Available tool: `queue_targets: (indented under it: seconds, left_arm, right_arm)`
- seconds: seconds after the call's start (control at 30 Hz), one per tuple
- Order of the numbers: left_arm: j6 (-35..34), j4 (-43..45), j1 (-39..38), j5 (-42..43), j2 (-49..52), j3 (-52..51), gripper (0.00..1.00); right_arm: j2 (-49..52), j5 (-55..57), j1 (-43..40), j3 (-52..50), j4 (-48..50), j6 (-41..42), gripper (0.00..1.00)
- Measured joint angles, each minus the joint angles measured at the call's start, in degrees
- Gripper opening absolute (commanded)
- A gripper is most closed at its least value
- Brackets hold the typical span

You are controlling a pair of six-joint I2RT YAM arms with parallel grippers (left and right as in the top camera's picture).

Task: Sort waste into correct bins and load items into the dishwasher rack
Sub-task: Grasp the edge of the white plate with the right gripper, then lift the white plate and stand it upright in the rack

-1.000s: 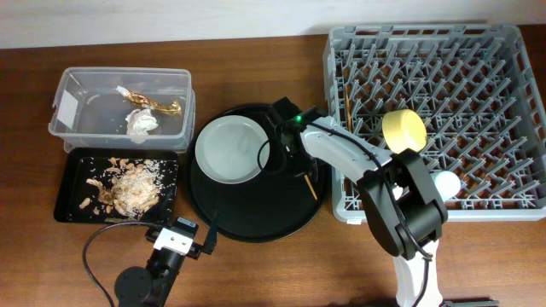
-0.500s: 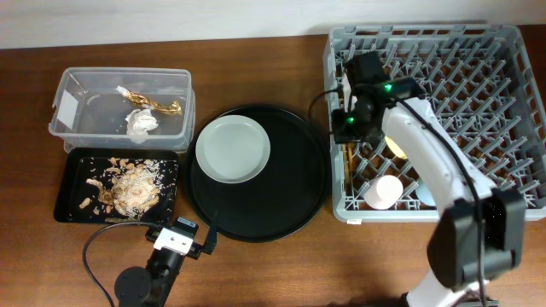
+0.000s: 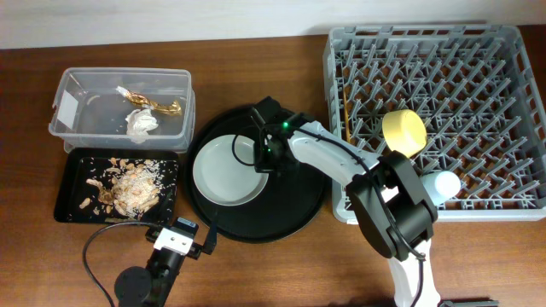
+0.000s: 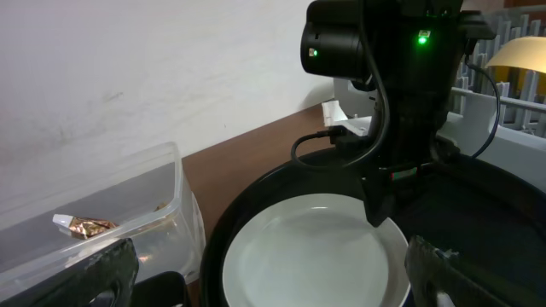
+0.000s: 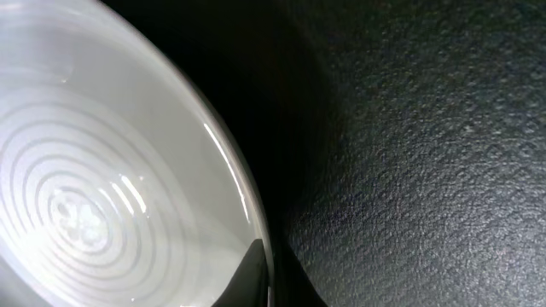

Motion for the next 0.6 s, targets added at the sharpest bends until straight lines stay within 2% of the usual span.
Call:
queue_targets:
  seconds: [0.07,0.17,0.23,0.27,0.37,0.4,0.5,0.6]
  left_arm:
    - [0.0,0.0,0.0,0.0,0.0,0.0,1.00]
    - [0.0,0.0,0.0,0.0,0.0,0.0,1.00]
    - [0.0,0.0,0.0,0.0,0.0,0.0,1.00]
    - [0.0,0.0,0.0,0.0,0.0,0.0,1.00]
    - [0.0,0.0,0.0,0.0,0.0,0.0,1.00]
    - [0.0,0.0,0.0,0.0,0.0,0.0,1.00]
    - [0.0,0.0,0.0,0.0,0.0,0.0,1.00]
    - [0.0,0.0,0.0,0.0,0.0,0.0,1.00]
  right_arm:
    - [-2.8,0.5,-1.3,-0.7,-3.1,-1.9,0.04]
    - [-20.9,9.2,-8.8,-1.1,-6.5,-6.5,0.04]
    - [-36.7,31.6,-16.4,-0.9,-9.8,-13.6,0.04]
    - [-39.4,43.4,-19.2,-0.8,-9.6,-16.3,0.04]
    - [-37.3,64.7,-28.5,-0.8,-6.4,-19.2,0.04]
    - [-36.3,67.0,-29.9,-0.8,-4.7,-20.0,0.04]
    - [-28.2,73.9,-34.3,-0.9,5.2,-29.9,0.04]
    - [-19.7,75.1,-35.5,-0.9,6.8,-36.2,0.04]
